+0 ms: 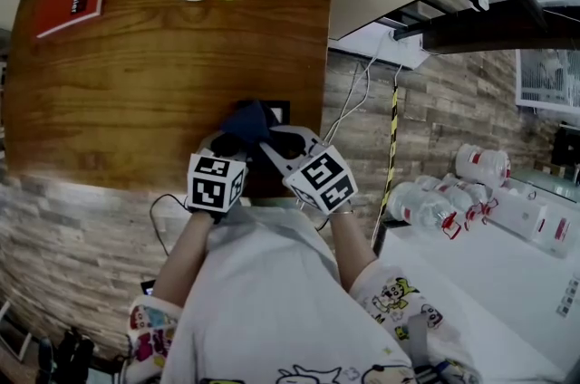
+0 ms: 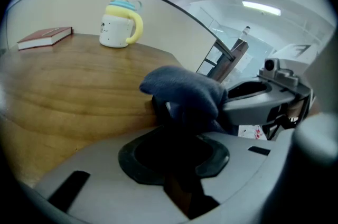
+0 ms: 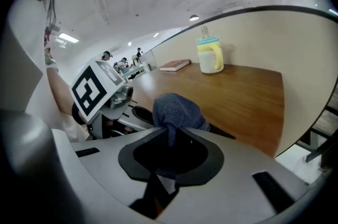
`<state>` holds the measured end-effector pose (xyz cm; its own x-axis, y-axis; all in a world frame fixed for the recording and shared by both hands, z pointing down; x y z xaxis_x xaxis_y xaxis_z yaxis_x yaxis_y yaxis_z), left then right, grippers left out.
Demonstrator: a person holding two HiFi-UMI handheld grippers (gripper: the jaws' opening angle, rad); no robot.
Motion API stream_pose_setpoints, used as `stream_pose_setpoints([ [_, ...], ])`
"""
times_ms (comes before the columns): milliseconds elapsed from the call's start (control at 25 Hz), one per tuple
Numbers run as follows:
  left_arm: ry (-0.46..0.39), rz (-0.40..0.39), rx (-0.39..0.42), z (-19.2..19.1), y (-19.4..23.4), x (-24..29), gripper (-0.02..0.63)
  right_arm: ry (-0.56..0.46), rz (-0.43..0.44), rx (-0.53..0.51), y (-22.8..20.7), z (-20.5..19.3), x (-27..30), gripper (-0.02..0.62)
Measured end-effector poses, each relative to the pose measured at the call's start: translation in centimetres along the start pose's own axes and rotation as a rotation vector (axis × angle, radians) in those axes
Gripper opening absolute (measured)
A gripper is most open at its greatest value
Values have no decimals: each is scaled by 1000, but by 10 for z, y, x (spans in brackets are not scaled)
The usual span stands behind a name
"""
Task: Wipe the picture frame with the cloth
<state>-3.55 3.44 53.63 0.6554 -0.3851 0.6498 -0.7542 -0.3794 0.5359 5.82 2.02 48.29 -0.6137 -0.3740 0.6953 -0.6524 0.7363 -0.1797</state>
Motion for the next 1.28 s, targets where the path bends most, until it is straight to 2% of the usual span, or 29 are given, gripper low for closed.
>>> stream_pose_setpoints([
  [160,1,-1,-1,0,1,0,84,52,-31,65,1,-13,20,46],
  [280,1,0,1,0,2,1,84,73,-50,77,-3,-18,26,46],
  [560,3,-5,-6,0,2,-1,84,144,-119,-31,2,-16,31,45],
  [1280,8,-13,-14,0,3,-1,84,166,-221,-90,-13,-28,11,46],
])
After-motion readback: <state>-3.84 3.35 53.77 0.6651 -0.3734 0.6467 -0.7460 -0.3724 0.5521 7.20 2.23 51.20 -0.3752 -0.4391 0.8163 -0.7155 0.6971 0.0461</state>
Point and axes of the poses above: the fingertips, and each gripper's own axes: x forward along the fingers, y to its left, z out of its top, the point moved 5 cm from there along -x, backward along the fingers, and after that the axes turned 10 degrees about -z, right-handed, at the moved point
